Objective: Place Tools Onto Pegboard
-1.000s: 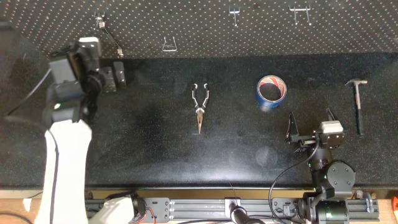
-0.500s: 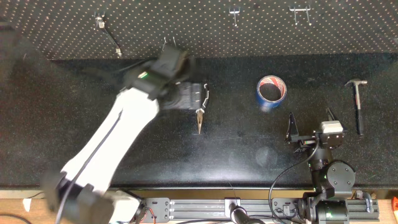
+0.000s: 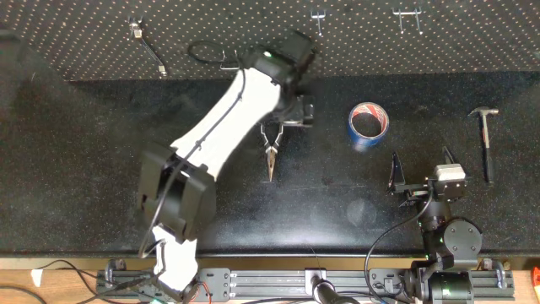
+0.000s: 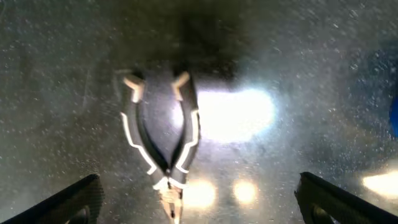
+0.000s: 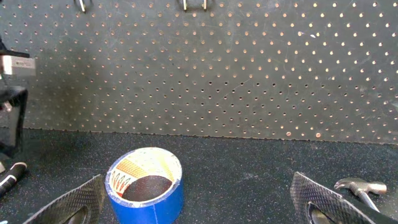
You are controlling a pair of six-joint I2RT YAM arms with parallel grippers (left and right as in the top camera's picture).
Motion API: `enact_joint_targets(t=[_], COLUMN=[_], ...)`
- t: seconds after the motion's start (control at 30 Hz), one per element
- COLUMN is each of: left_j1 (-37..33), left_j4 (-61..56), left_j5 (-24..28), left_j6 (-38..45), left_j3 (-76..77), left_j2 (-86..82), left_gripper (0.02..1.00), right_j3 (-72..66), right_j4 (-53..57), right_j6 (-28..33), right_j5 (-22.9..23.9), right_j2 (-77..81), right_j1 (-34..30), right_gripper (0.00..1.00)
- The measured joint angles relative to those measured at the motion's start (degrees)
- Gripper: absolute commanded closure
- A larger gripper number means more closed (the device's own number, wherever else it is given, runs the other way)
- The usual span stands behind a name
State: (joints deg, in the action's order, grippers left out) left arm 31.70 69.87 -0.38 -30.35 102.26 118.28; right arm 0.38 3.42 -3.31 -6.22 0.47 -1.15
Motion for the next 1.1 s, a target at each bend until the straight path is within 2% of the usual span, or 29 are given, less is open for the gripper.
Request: enact_joint_targets(t=[0.1, 0.17, 0.3, 0.67, 1.1], left_j1=[2.45, 0.26, -2.80, -3.28, -4.94], left_j4=[-1.60, -7.15, -11.19, -13.40, -11.17], left_j5=[-1.79, -1.73, -1.75, -1.75, -1.01], left_j6=[-4.07, -5.49, -5.81, -0.94, 1.03], left_j3=[-3.04, -7.98, -12.17, -13.29, -13.35], left_j2=[-1.20, -3.78, -5.79, -3.41, -0.61], left_gripper=[0.023, 0.020, 0.023, 0.023, 0.018], right_j3=[0.00, 0.00, 0.00, 0.00, 0.00], right_j4=[0.00, 0.00, 0.00, 0.00, 0.00], right_j6=[-0.02, -0.02, -0.02, -0.02, 0.00], right_j5=[0.00, 0.00, 0.00, 0.00, 0.00], right_j2=[0.00, 0.00, 0.00, 0.00, 0.00], right_j1=[0.02, 0.02, 0.02, 0.02, 0.02], right_gripper=[0.025, 0.025, 0.025, 0.025, 0.025])
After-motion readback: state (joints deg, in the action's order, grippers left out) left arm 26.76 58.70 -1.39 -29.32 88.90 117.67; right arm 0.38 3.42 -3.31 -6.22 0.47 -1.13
